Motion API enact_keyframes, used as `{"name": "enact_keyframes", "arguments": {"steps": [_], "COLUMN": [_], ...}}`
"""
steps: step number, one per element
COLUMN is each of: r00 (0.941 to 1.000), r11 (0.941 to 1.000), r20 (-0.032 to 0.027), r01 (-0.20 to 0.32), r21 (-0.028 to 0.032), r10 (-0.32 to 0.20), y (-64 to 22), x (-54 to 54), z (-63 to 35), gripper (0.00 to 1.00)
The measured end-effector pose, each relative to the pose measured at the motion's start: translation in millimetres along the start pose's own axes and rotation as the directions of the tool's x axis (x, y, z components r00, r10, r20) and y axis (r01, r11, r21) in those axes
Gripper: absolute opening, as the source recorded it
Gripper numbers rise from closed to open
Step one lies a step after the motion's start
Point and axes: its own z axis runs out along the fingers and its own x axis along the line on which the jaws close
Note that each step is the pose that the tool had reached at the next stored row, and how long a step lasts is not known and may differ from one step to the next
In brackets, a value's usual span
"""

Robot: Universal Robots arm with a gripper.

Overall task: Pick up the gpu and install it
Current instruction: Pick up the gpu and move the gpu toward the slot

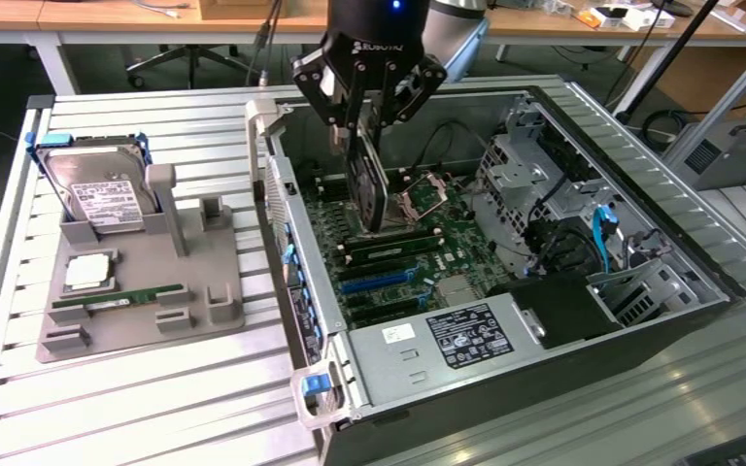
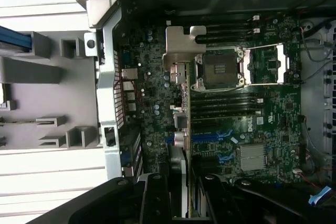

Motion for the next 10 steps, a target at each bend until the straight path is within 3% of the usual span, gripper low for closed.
{"name": "enact_keyframes", "arguments": {"steps": [10], "r00": [1.0], "r11": [1.0], "r20": [0.0007], "r01": [0.0], "r21": [0.0098], "r10": [0.0], "y": [12.0], "x": [-7.3], "z": [1.4], "gripper": [0.27]}}
